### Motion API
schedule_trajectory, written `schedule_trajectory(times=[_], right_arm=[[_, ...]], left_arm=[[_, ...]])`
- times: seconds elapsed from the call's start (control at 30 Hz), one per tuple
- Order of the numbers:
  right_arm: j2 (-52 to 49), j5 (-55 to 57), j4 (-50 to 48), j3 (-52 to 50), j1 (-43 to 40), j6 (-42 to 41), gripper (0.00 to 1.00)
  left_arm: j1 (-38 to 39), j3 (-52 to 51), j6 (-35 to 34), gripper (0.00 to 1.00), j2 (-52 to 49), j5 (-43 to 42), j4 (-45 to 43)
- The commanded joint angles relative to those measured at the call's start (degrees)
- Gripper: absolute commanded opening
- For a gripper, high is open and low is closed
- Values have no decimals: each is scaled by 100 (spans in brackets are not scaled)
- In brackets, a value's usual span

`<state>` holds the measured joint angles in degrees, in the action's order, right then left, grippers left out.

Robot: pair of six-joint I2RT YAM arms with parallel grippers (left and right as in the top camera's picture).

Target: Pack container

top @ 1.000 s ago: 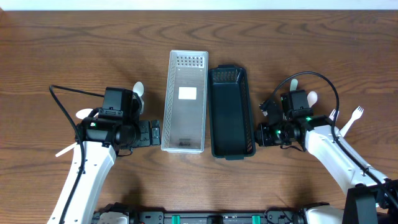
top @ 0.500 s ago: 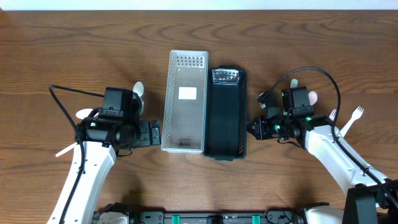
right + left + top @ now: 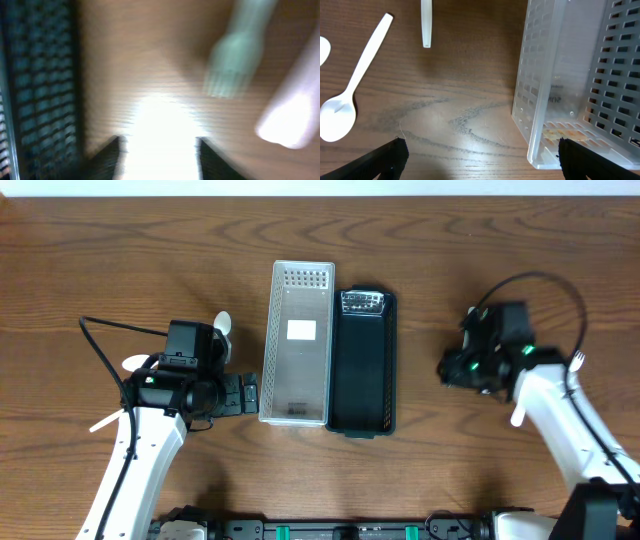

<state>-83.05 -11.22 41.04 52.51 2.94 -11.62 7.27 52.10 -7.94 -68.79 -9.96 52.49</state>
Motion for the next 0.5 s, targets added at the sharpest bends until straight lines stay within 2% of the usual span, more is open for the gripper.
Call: schedule_trajectory(times=[0.0, 0.1, 0.27, 0.37, 0.47], right_arm=[[103, 1615, 579, 1303, -164, 280, 99], [103, 1235, 938, 2004, -157, 485, 99], [116, 389, 874, 2267, -160, 358, 99], [76, 1154, 955, 2267, -157, -942, 87], [-13, 1794, 994, 2267, -120, -1543, 87]], left_arm=[[-22, 74, -74, 98, -4, 9, 17], [-22, 74, -74, 98, -4, 9, 20], [-22, 74, -74, 98, -4, 9, 26], [-22, 74, -74, 98, -4, 9, 63], [-22, 74, -76, 98, -4, 7, 153]])
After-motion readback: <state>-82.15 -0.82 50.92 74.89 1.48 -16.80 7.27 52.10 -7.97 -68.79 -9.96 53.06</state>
